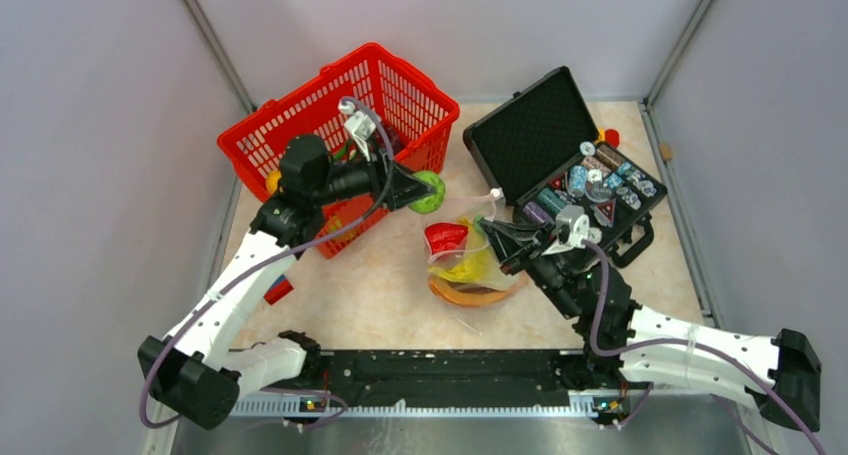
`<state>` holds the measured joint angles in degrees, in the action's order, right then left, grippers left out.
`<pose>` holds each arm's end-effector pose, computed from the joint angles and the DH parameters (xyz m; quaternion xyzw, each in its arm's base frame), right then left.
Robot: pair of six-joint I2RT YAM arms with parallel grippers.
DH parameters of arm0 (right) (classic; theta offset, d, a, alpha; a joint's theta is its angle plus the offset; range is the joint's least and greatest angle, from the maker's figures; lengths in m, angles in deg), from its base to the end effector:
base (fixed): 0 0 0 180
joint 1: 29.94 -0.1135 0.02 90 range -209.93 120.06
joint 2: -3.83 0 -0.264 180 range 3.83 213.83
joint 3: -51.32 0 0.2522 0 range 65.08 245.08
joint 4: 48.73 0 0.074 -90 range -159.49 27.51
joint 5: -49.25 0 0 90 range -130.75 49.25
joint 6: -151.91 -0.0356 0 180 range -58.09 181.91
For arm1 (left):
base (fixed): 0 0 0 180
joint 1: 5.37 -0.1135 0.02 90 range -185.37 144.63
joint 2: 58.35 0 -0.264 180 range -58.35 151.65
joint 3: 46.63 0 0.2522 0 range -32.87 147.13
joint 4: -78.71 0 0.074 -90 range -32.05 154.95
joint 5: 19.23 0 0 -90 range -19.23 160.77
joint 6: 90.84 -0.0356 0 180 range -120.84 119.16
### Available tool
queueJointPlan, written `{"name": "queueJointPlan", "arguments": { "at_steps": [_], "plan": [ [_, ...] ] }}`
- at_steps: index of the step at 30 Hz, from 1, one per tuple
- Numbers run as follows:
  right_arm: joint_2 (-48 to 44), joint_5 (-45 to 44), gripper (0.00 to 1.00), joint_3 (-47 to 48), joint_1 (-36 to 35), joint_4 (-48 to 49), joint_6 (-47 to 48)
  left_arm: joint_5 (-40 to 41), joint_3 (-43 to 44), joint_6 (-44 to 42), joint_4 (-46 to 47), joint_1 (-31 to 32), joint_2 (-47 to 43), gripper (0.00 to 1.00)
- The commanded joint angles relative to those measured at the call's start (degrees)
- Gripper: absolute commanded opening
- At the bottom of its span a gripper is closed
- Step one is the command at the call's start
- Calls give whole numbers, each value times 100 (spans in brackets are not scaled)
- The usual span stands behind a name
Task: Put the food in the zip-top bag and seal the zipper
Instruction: Place the fake fruit in the zipper food storage bag.
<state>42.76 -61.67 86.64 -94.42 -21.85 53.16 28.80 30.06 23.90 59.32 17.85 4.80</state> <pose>0.0825 0.1433 0.3059 -0.1187 0.5490 0.4097 0.7188 0.2166 -0.1188 0.3978 0.2308 0.6962 -0.4972 0.4636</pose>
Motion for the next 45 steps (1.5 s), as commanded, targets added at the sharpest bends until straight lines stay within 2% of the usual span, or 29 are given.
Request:
{"name": "queueJointPlan", "arguments": {
  "at_steps": [1, 7, 14, 17, 20, 24, 30, 35, 37, 39, 45],
  "plan": [
    [38, 170, 0, 483, -35, 594, -137, -82, -138, 668, 1150, 288, 30, 3],
    [155, 197, 0, 494, -34, 674, -193, -20, -391, 791, 1608, 809, 171, 4],
    [184, 105, 0, 481, -37, 739, -214, 13, -100, -53, 347, 1234, 491, 7],
    [200, 75, 0, 450, -38, 893, -214, 714, -78, -371, -155, 1476, 578, 6],
    [227, 175, 0, 452, -36, 1005, -275, 1213, -225, -369, -130, 1593, 617, 7],
    [272, 266, 0, 494, -31, 1039, -387, 1158, -232, -201, 184, 1760, 876, 9],
    [268, 179, 0, 488, -38, 978, -432, 479, 255, -464, -43, 2199, 1430, 20],
    [233, 146, 0, 419, -43, 1076, -466, 118, 379, -522, -163, 2316, 1676, 32],
    [229, 135, 0, 420, -34, 1041, -441, -247, 370, -529, -163, 2313, 1771, 42],
    [206, 97, 0, 405, -40, 1006, -438, -607, 417, -537, -265, 2311, 1895, 47],
    [-65, -164, 0, 257, -42, 895, -399, -320, 273, -719, -430, 2303, 1566, 58]
  ]
}}
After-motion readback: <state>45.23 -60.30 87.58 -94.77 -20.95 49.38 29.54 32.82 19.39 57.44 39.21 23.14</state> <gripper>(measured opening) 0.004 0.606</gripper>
